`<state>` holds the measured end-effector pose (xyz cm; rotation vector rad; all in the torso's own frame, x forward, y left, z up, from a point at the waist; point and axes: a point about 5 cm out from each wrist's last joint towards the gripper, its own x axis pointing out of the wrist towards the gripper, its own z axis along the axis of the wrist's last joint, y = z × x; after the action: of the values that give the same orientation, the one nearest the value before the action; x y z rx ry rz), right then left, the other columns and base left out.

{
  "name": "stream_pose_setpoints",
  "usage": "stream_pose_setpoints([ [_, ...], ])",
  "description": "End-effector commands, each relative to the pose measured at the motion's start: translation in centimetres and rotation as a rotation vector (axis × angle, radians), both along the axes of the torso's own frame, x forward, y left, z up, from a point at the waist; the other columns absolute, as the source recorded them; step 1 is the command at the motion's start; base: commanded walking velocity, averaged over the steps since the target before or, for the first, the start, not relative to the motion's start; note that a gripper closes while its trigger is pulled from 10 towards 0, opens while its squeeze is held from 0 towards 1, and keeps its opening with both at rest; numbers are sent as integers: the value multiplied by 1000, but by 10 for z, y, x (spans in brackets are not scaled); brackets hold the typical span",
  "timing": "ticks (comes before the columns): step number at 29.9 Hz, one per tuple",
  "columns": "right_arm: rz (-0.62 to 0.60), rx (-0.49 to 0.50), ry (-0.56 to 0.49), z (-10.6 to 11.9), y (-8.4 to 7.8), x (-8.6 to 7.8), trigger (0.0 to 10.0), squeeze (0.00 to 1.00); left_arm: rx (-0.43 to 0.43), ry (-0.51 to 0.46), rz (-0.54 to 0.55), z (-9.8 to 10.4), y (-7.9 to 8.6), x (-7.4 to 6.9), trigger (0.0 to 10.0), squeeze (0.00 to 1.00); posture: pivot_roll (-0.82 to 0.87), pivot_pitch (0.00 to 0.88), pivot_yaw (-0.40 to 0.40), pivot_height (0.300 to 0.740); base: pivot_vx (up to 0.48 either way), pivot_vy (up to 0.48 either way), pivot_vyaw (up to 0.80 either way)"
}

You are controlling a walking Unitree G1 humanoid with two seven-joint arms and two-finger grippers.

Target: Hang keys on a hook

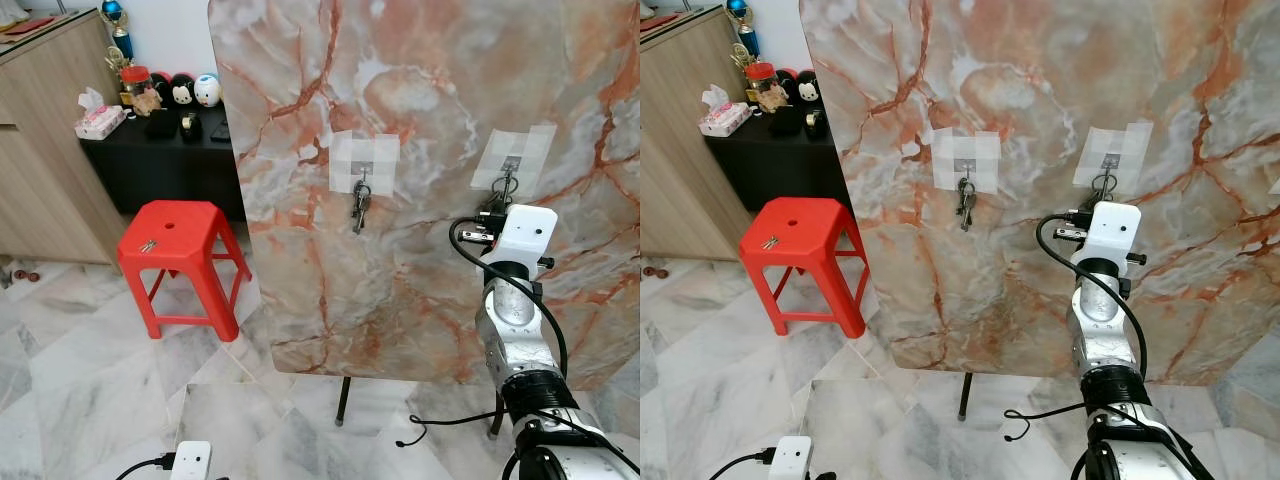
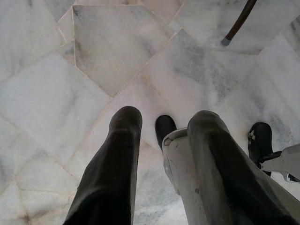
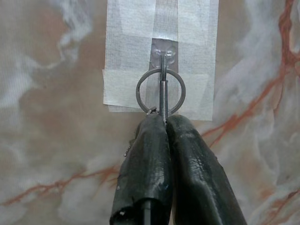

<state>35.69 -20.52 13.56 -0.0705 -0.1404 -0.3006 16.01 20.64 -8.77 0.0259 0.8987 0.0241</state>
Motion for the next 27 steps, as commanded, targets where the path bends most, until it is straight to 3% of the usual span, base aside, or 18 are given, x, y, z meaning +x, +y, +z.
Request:
stream_pose_setpoints([
  [1,-15,9,-3,6,-4,4,10000,0,9,24,-22,-2,3,-4,10000,0,-112,0,26,738,0,0,0],
  [27,38,17,-8,15,-1,12,10000,0,9,7,-29,0,-1,1,10000,0,-110,0,27,738,0,0,0],
])
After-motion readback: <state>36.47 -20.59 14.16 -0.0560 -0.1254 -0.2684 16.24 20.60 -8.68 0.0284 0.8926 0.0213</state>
